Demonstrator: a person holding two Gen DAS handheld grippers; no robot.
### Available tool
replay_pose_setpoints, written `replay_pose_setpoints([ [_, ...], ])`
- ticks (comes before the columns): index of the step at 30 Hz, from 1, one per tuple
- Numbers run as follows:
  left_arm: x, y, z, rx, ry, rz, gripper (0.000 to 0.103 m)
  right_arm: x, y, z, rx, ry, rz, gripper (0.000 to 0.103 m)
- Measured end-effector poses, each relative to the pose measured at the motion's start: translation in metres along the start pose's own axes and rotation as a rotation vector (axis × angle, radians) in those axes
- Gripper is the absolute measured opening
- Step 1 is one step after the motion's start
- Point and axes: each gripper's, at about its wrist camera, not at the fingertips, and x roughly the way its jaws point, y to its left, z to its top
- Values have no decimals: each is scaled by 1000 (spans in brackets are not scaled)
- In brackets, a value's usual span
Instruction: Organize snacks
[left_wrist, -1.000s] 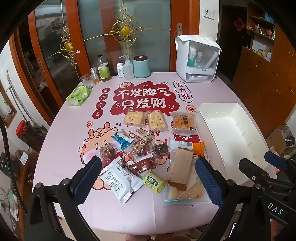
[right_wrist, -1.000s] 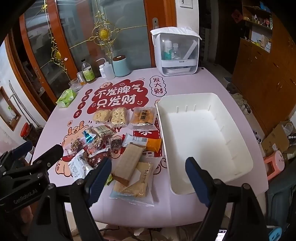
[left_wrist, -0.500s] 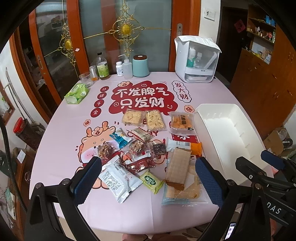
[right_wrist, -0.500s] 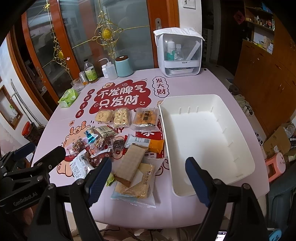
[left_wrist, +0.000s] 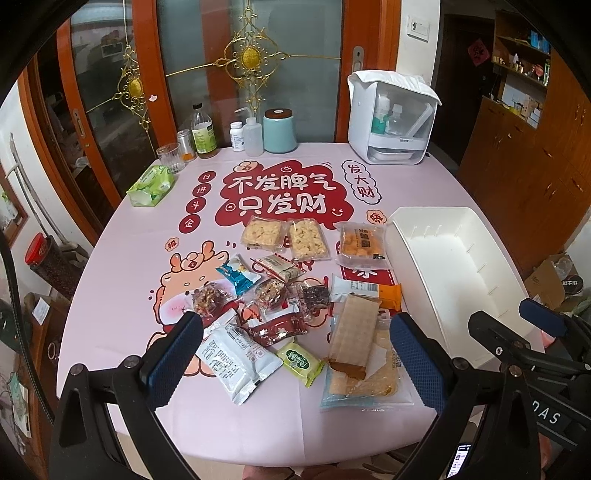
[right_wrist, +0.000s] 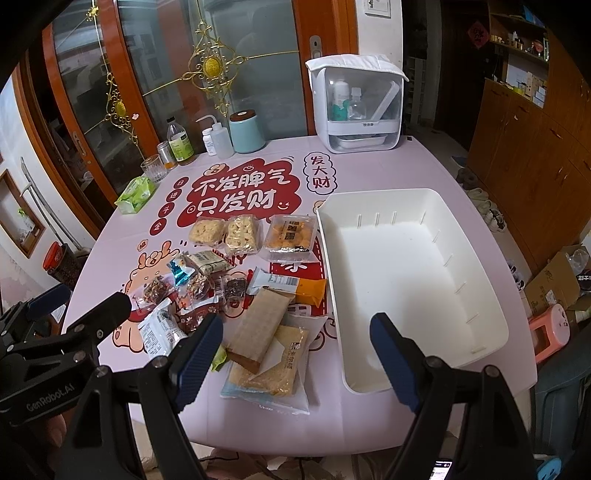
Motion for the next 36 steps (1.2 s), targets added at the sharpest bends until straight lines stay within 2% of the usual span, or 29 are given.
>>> replay_pose_setpoints([
  [20, 1, 1, 5, 0, 12, 1, 101, -2, 4, 4, 6, -24, 7, 83],
  [36, -14, 28, 11, -2, -69, -23, 101, -5, 31, 9, 8, -52, 1, 83],
])
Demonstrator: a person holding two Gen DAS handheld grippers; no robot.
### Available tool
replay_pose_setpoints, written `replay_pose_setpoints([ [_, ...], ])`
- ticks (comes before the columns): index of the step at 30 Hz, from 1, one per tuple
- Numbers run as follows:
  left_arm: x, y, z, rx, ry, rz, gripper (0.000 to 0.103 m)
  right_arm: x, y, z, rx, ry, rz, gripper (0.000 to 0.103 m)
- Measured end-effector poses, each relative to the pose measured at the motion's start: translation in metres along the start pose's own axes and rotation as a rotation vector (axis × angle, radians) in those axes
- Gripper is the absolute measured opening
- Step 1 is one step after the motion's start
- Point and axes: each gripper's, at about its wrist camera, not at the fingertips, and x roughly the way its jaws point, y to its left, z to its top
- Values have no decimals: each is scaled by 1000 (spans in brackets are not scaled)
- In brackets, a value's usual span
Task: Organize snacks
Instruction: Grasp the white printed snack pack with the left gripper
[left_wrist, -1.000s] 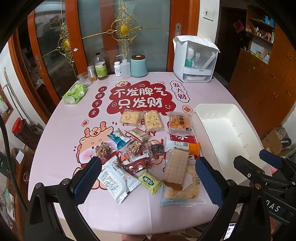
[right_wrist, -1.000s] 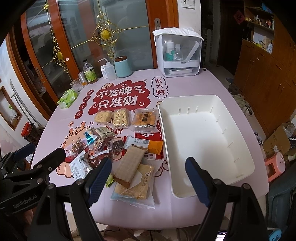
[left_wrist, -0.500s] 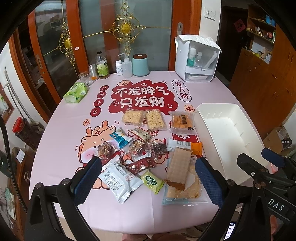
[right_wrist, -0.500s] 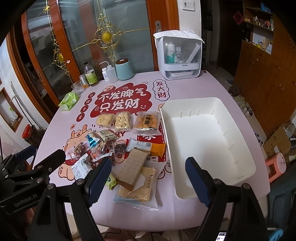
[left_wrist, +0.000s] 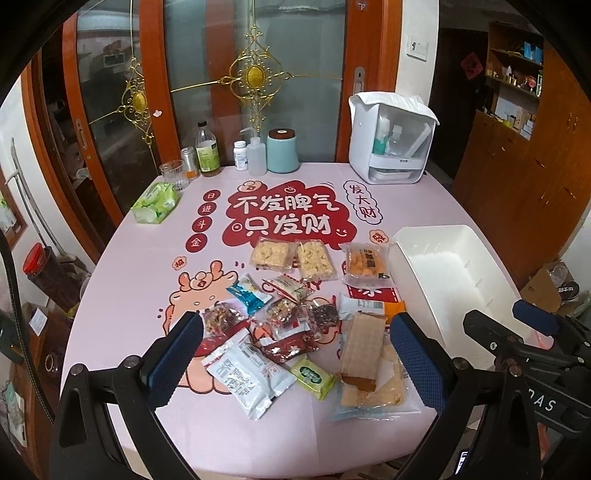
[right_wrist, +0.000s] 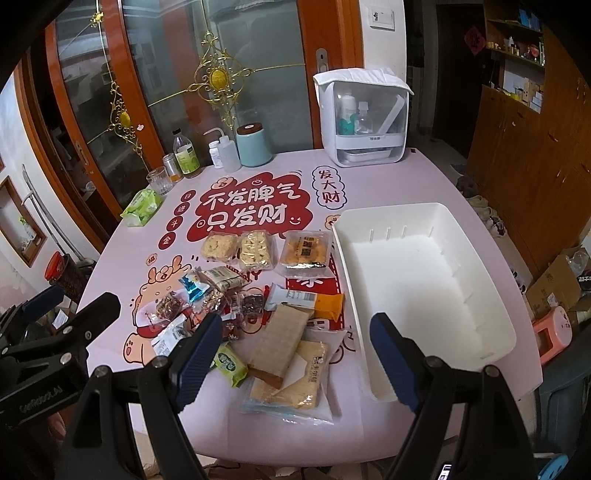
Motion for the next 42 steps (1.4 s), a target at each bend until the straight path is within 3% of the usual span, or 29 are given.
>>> replay_pose_setpoints([
  [13, 0, 54, 15, 11, 7, 36, 101, 15, 38, 17, -5, -9, 11, 83],
  [19, 5, 93, 22, -29, 28, 37, 101, 44, 61, 26, -37, 9, 21, 83],
  [27, 45, 143, 12, -70, 133, 49, 101, 119, 92, 35, -146, 69, 64, 83],
  [38, 140, 144, -42, -112, 352, -29, 101, 240, 137, 27, -362, 221, 110, 82],
  [42, 170, 145, -58, -194, 407, -46, 101, 271, 148, 21, -429, 268, 101, 73],
])
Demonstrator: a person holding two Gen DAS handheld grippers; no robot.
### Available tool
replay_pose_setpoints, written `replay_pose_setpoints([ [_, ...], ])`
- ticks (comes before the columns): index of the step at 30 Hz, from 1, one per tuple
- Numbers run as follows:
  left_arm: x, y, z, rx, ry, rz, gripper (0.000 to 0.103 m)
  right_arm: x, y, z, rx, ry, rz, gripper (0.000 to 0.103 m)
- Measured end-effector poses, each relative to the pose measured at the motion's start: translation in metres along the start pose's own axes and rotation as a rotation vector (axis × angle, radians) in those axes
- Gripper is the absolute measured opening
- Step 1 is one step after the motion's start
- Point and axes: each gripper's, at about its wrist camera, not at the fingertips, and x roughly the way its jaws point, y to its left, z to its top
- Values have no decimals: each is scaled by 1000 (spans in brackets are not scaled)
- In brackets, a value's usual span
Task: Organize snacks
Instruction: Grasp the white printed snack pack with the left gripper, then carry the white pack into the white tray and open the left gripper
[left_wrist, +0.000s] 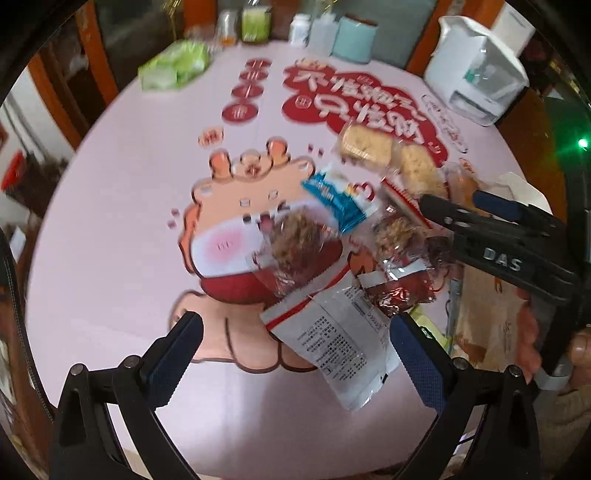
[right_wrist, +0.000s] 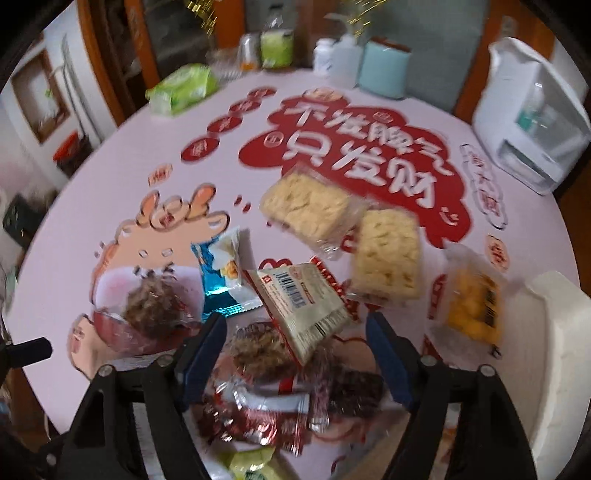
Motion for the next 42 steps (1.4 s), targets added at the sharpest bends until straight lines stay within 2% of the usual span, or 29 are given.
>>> replay_pose_setpoints([
  [2, 14, 1, -2, -43, 21, -13, 101, 12, 0, 2, -8, 19, -2, 70],
  [7, 42, -1, -6, -124, 62, 1, 101, 26, -14, 8, 40, 39, 51, 51],
  [8, 47, -2, -7, -140, 75, 4, 101, 27, -16, 9, 45, 37, 49, 45],
  [10, 55, -4, -11, -177, 100, 3, 101, 26, -22, 9, 56, 26, 72, 40],
  [18, 85, -17, -19, -299, 182, -20, 101, 9, -36, 6, 83, -32, 70, 15],
  [24, 94, -26, -21, -329, 183, 40, 100, -10, -50, 1, 117, -62, 92, 12],
  [26, 92, -25, -21, -336, 168, 52, 90, -21, -56, -2, 137, -79, 98, 12],
  [30, 87, -24, -21, -324, 157, 69, 78, -41, -64, -8, 171, -108, 127, 12],
  [31, 85, -24, -20, -320, 151, 76, 71, -48, -66, -11, 174, -120, 129, 12],
  [35, 74, -30, -19, -295, 129, 90, 54, -75, -72, -21, 193, -156, 158, 12],
  [39, 52, -33, -16, -275, 94, 99, 52, -111, -84, -38, 228, -212, 197, 12],
  [42, 22, -42, -17, -225, 28, 119, 52, -139, -98, -55, 262, -249, 213, 12],
])
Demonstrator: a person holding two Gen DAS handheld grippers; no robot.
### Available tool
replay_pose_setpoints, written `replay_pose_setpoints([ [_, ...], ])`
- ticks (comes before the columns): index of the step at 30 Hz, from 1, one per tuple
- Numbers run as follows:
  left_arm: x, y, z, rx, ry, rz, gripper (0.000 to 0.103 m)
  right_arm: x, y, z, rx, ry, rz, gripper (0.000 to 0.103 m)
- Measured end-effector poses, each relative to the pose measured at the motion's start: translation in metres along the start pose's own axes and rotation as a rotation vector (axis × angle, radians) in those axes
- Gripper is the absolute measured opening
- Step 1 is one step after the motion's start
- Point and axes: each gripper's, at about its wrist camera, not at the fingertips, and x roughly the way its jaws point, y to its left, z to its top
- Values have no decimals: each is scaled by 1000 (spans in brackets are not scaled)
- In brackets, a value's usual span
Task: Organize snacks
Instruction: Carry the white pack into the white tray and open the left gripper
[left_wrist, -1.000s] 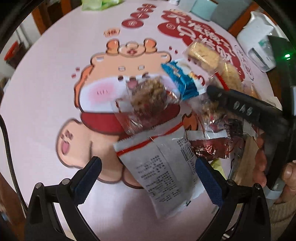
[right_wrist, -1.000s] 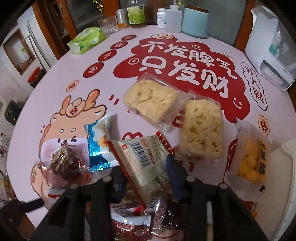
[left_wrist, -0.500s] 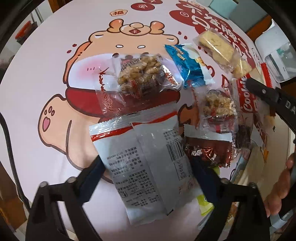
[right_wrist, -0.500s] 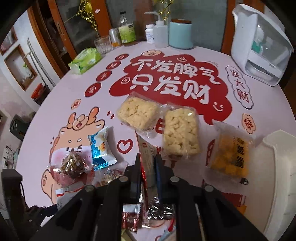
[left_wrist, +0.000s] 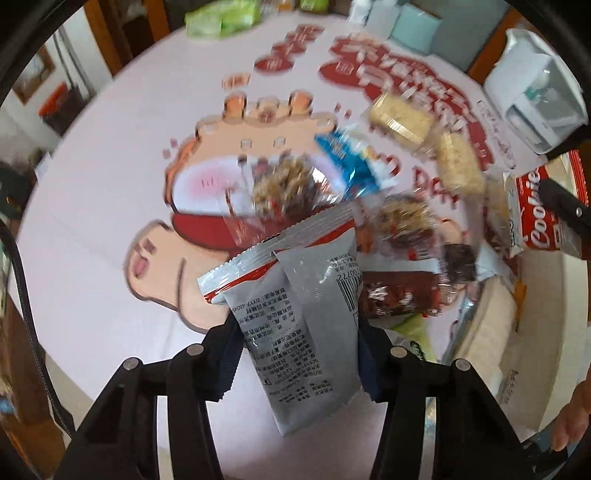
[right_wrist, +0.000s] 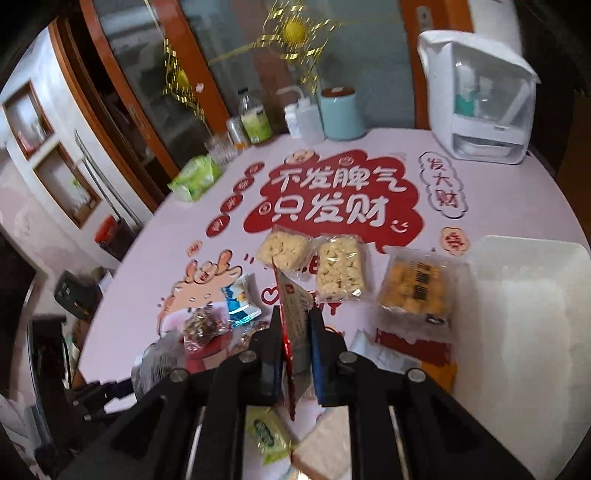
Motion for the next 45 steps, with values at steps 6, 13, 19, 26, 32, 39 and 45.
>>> replay_pose_setpoints([
  [6, -71, -41, -1, 139, -157, -46, 51, -79, -40, -22, 88, -88, -34, 12],
  [13, -141, -145, -9, 396, -311, -196, 52, -141, -103, -54, 226, -143, -187, 12],
  [19, -155, -233, -24, 567, -345, -290, 52, -150, -156, -81, 338, -125, -318, 13],
  [26, -134, -312, -44, 696, -325, -304, 52, -140, -192, -101, 413, -70, -379, 16],
  [32, -108, -354, -60, 775, -294, -264, 57, -143, -198, -105, 415, -81, -401, 55],
  [39, -104, -356, -57, 764, -302, -264, 93, -149, -193, -104, 408, -85, -391, 55],
  [45, -109, -346, -52, 744, -295, -253, 93, -150, -183, -96, 376, -83, -371, 55],
])
